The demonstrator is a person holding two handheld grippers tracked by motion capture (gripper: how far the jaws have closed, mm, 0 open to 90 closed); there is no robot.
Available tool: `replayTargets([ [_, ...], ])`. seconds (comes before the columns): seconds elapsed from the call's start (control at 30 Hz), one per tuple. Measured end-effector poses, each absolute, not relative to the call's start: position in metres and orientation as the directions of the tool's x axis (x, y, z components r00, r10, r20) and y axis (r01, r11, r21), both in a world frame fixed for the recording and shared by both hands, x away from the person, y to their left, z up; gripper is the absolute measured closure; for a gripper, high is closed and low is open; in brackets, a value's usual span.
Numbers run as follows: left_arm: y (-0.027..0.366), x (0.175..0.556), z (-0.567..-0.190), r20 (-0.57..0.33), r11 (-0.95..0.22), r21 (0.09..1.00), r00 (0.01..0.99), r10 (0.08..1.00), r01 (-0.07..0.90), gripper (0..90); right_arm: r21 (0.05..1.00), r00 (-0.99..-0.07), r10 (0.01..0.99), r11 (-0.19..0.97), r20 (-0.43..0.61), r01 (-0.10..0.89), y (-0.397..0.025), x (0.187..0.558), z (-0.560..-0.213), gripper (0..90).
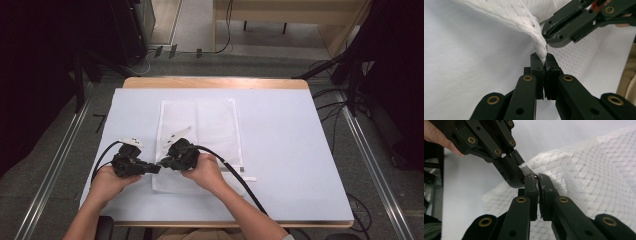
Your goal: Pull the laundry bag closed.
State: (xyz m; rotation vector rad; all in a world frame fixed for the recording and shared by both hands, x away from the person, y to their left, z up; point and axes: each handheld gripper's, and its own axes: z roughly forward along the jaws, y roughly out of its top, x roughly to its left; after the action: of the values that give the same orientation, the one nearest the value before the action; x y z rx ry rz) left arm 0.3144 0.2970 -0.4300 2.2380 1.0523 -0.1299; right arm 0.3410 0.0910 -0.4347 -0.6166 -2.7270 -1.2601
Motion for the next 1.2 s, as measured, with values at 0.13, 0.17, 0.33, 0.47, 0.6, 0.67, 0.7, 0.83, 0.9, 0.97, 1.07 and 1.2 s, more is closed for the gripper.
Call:
replayTargets([
  [0.13, 0.297, 0.314, -0.430, -0.343, -0.469, 0.517, 0.676, 0.652, 0.715, 89.1, 0.701, -0.911, 0.348, 0.592, 0.223, 0.398, 0.086, 0.343, -0.437, 88.5],
  [0.17, 0.298, 0.314, -0.430, -0.347, -0.459, 0.521, 0.670, 0.656, 0.720, 89.1, 0.701, -0.911, 0.348, 0.592, 0.223, 0.398, 0.086, 0.343, -0.437, 88.5],
  [0.33, 0.302, 0.314, -0.431, -0.349, -0.452, 0.528, 0.669, 0.656, 0.719, 88.9, 0.697, -0.903, 0.357, 0.585, 0.238, 0.415, 0.079, 0.346, -0.437, 88.4],
  [0.47, 0.302, 0.314, -0.430, -0.340, -0.458, 0.532, 0.675, 0.655, 0.712, 88.8, 0.689, -0.898, 0.366, 0.587, 0.242, 0.425, 0.078, 0.348, -0.438, 88.4],
  [0.6, 0.304, 0.313, -0.430, -0.341, -0.459, 0.534, 0.677, 0.652, 0.710, 88.8, 0.683, -0.890, 0.375, 0.581, 0.259, 0.443, 0.073, 0.350, -0.440, 88.4],
  [0.67, 0.304, 0.313, -0.430, -0.343, -0.458, 0.534, 0.678, 0.651, 0.710, 88.7, 0.686, -0.891, 0.372, 0.578, 0.261, 0.442, 0.070, 0.350, -0.440, 88.3],
  [0.7, 0.304, 0.313, -0.430, -0.348, -0.456, 0.537, 0.679, 0.646, 0.710, 88.6, 0.682, -0.889, 0.373, 0.578, 0.267, 0.448, 0.068, 0.350, -0.440, 88.3],
  [0.83, 0.304, 0.313, -0.430, -0.349, -0.456, 0.536, 0.679, 0.646, 0.710, 88.5, 0.679, -0.890, 0.377, 0.586, 0.254, 0.442, 0.066, 0.350, -0.440, 88.3],
  [0.9, 0.305, 0.313, -0.430, -0.348, -0.457, 0.536, 0.680, 0.646, 0.709, 88.5, 0.675, -0.888, 0.382, 0.587, 0.256, 0.447, 0.063, 0.350, -0.440, 88.3],
  [0.97, 0.304, 0.313, -0.431, -0.347, -0.458, 0.534, 0.679, 0.647, 0.710, 88.5, 0.675, -0.886, 0.380, 0.583, 0.265, 0.452, 0.061, 0.350, -0.440, 88.3],
  [1.07, 0.305, 0.313, -0.430, -0.358, -0.456, 0.538, 0.682, 0.637, 0.709, 88.3, 0.678, -0.887, 0.376, 0.581, 0.267, 0.450, 0.060, 0.349, -0.441, 88.3],
  [1.2, 0.305, 0.313, -0.430, -0.368, -0.447, 0.541, 0.679, 0.635, 0.712, 88.4, 0.681, -0.887, 0.375, 0.578, 0.268, 0.450, 0.056, 0.348, -0.439, 88.3],
])
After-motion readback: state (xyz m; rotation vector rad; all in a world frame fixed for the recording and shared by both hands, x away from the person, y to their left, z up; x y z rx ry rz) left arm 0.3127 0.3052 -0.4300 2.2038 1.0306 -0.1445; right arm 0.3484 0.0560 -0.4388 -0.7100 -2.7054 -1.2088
